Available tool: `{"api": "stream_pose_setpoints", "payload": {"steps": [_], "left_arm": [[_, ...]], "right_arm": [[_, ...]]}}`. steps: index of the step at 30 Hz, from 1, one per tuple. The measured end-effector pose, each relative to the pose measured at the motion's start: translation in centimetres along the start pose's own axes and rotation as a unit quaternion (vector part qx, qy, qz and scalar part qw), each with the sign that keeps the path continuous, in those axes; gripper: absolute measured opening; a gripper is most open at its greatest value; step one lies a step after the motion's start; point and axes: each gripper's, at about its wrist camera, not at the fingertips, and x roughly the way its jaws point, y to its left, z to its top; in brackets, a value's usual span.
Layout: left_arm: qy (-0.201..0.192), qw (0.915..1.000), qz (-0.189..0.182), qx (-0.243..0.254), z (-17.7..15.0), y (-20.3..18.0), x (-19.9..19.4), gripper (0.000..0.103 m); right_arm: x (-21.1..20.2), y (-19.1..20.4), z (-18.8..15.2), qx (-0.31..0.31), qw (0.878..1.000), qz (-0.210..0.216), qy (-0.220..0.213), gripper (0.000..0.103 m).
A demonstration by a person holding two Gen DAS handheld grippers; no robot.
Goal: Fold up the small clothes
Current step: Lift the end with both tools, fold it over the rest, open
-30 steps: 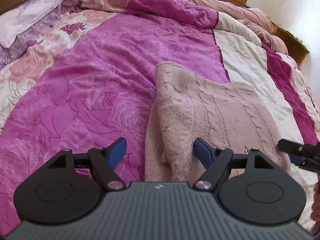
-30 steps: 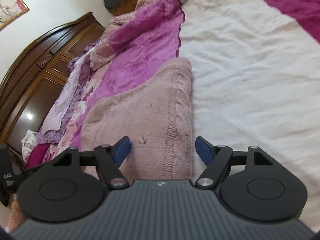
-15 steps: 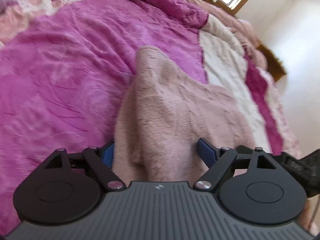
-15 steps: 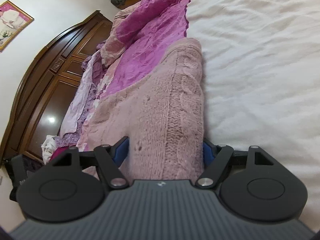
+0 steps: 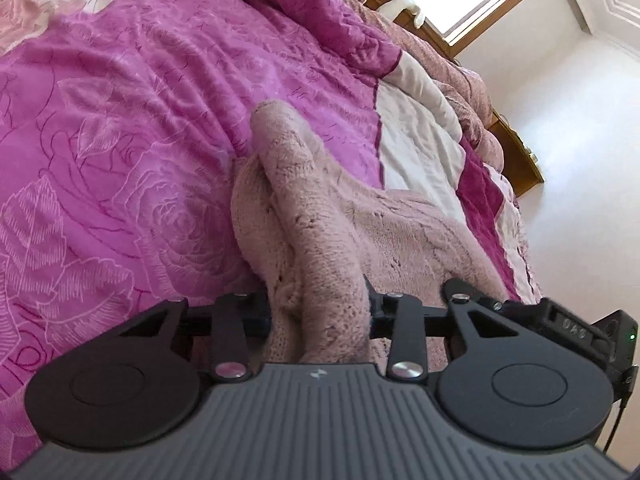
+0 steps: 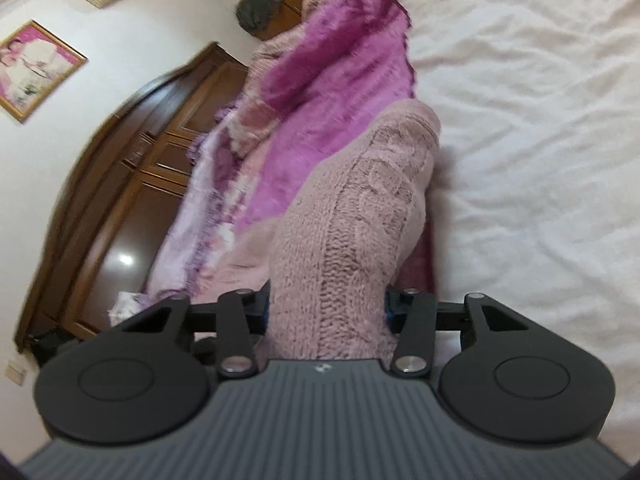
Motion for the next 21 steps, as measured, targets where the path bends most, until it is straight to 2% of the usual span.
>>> {"api": "stream_pose_setpoints", "payload": {"steps": [3, 7, 13, 17, 21], "left_arm": [[-0.01, 0.9998, -0.011, 0.012, 0.2, -1.7, -0.8, 0.041], [-0.004, 0.9992, -0.03, 0.027, -0.2, -4.3, -1.4, 0.041], [0.011, 0.9964, -0.069, 0.048, -2.3, -9.2, -1.1, 0.041], [0.036, 0.9937, -0.077, 0.072, -4.8, -11.9, 0.3, 0.041], [0.08, 0.9917, -0.054, 0.085, -7.2, -13.0, 3.0, 0.041]], "right_arm": [[-1.3, 0.8, 0.5, 0.004, 1.0, 0.018, -0.006, 0.048], [-4.3, 1.2, 0.9, -0.008, 0.999, 0.019, -0.024, 0.048], [-10.2, -0.6, 1.4, -0.003, 0.999, 0.013, -0.049, 0.048], [-13.5, -3.4, 0.9, 0.016, 0.998, -0.01, -0.062, 0.048], [-14.2, -7.4, -0.3, 0.059, 0.995, -0.054, -0.056, 0.048]]}}
